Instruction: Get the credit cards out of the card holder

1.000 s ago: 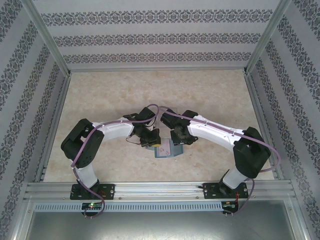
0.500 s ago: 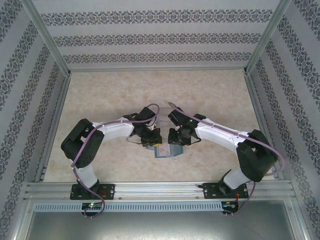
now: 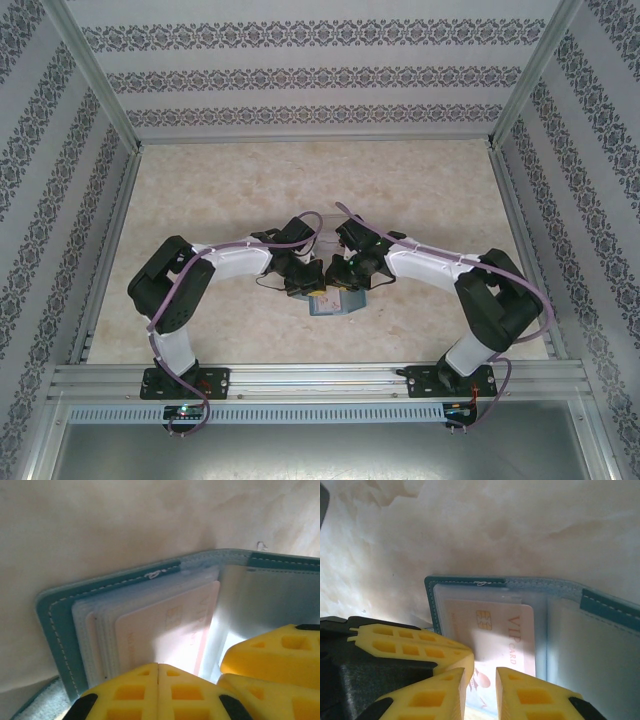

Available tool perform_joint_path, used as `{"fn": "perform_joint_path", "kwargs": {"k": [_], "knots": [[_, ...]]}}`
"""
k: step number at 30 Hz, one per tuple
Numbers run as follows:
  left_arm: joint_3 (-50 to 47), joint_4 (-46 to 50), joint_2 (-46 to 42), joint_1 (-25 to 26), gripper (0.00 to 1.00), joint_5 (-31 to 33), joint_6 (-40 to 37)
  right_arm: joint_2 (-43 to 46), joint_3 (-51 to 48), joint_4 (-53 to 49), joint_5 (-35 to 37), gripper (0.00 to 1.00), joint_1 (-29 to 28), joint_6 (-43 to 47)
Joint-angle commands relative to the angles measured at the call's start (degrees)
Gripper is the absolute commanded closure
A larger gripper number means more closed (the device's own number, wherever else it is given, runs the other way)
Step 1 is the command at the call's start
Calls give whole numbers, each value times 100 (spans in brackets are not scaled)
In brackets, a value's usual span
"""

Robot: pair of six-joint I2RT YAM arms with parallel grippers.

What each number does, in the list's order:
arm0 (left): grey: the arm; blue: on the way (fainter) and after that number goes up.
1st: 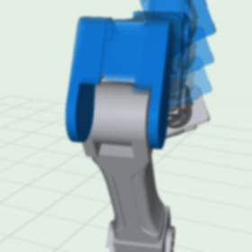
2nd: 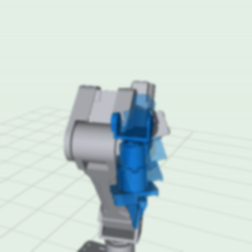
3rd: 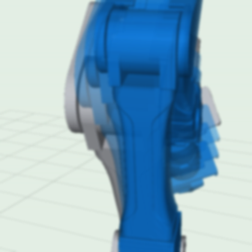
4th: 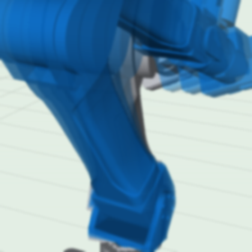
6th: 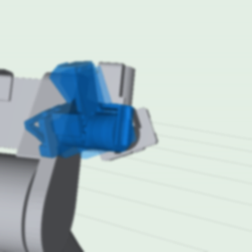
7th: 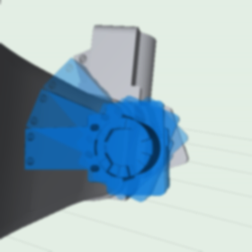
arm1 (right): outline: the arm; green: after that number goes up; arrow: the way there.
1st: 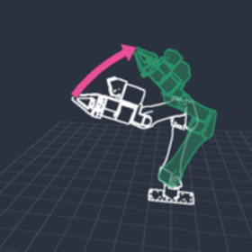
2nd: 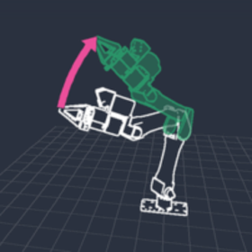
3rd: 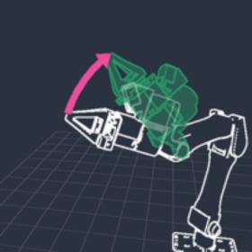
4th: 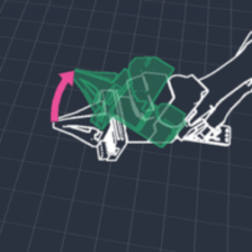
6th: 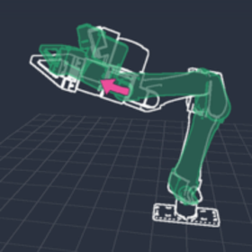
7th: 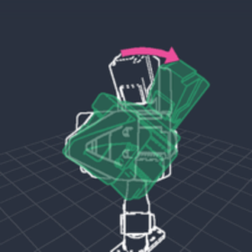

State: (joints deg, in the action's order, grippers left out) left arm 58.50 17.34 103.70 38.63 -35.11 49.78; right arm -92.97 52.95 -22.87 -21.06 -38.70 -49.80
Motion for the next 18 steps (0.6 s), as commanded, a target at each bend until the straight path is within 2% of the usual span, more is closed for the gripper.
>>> {"fn": "perform_joint_path", "kwargs": {"k": [1, 8, 18], "knots": [[-29, 70, 47, 68, 100, 94, -87, -172, -125, 187, -120, 77, 71, -66], [11, 336, 80, 65, 100, 289, -222, -283, -215, 230, -89, 69, 108, 6], [16, 270, 89, 65, 100, 242, -171, -436, -303, 365, -160, 68, 127, -10]]}}
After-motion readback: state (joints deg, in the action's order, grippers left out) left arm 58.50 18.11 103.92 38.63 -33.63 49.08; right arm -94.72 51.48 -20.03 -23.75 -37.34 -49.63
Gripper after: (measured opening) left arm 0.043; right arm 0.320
